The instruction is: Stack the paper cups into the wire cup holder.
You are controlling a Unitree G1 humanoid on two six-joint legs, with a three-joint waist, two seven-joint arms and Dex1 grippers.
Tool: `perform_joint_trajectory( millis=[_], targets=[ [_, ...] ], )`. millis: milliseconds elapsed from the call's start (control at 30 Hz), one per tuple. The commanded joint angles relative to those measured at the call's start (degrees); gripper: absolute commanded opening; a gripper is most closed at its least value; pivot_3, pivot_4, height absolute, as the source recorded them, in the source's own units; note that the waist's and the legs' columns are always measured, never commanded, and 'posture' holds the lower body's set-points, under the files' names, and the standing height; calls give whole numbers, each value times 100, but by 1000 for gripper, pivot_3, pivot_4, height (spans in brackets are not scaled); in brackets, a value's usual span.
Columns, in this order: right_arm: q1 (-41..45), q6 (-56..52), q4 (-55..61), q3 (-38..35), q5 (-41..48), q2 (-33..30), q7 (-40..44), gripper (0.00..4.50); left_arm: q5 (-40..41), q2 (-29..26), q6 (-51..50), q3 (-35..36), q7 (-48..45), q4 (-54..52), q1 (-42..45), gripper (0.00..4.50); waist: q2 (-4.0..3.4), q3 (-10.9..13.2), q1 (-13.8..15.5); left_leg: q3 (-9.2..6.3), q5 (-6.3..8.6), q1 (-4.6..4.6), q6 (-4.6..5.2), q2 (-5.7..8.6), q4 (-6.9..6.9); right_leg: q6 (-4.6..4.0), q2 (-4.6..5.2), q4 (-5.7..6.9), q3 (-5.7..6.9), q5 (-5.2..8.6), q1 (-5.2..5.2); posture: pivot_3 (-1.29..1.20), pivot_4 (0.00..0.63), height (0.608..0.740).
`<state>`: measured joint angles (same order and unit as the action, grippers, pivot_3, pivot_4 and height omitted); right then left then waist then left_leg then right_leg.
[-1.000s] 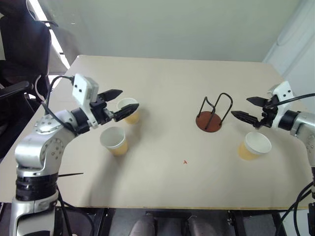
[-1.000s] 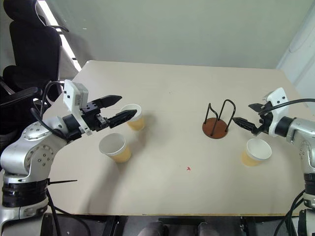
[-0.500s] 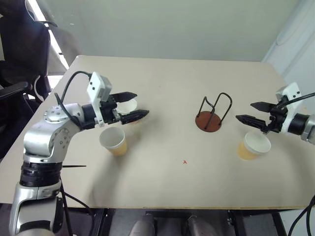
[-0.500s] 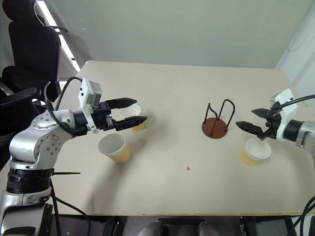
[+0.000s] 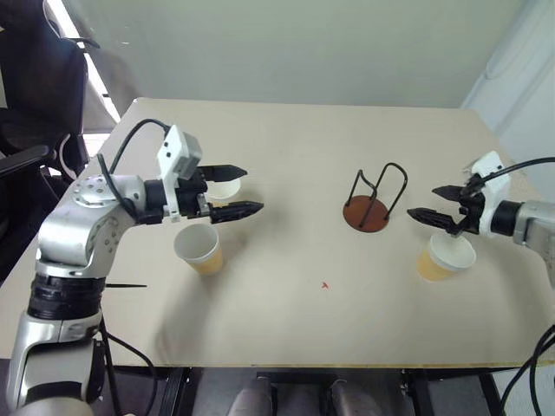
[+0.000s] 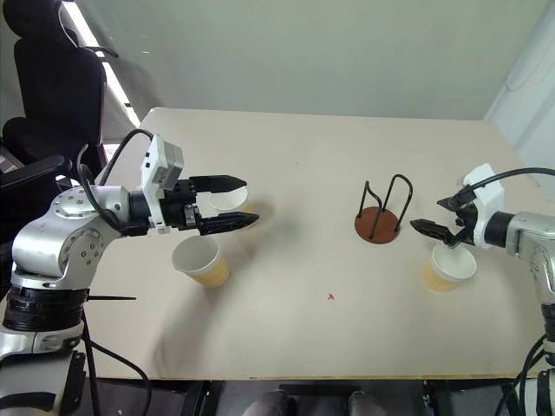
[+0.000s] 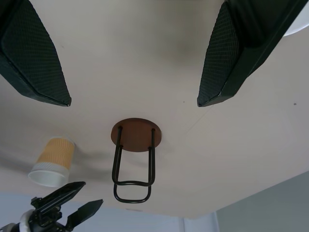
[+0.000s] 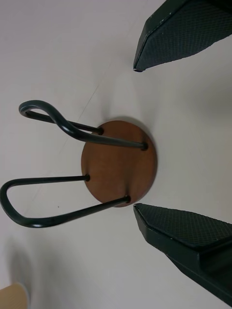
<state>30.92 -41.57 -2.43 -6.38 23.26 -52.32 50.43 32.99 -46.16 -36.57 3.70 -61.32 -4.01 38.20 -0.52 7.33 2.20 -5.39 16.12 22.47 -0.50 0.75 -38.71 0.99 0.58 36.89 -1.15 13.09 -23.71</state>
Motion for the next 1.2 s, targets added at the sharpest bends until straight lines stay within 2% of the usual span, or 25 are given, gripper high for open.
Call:
perform_joint_trajectory(
  millis=[33,833,900,967,1200],
  targets=[
    [282,222,-129,54,-119,16,90,4474,-24,-3,108,59,-40,-69,153,4500,0,0,-3,1,0,0,0,-1,0,0,-1,0,-3,0,0,0,150,740],
    [1228,645,-997,530,-677,870,45,4474,-99,32,166,160,58,-46,125,4500,0,0,-18,12,1,1,3,-10,0,0,-13,3,-18,0,-10,0,150,740],
    [1229,654,-1007,527,-710,909,49,4107,-109,27,172,160,64,-41,124,4500,0,0,-16,12,1,1,3,-10,0,0,-13,3,-18,0,-11,0,150,740],
    [1227,643,-998,520,-725,929,56,3540,-117,20,178,165,65,-38,122,4500,0,0,-16,13,1,2,3,-10,0,-1,-13,3,-18,0,-11,0,150,740],
    [1192,572,-930,510,-738,942,83,1002,-151,-4,216,158,55,0,134,4500,0,0,-18,13,2,2,2,-11,1,0,-13,3,-19,0,-11,0,150,740]
  ],
)
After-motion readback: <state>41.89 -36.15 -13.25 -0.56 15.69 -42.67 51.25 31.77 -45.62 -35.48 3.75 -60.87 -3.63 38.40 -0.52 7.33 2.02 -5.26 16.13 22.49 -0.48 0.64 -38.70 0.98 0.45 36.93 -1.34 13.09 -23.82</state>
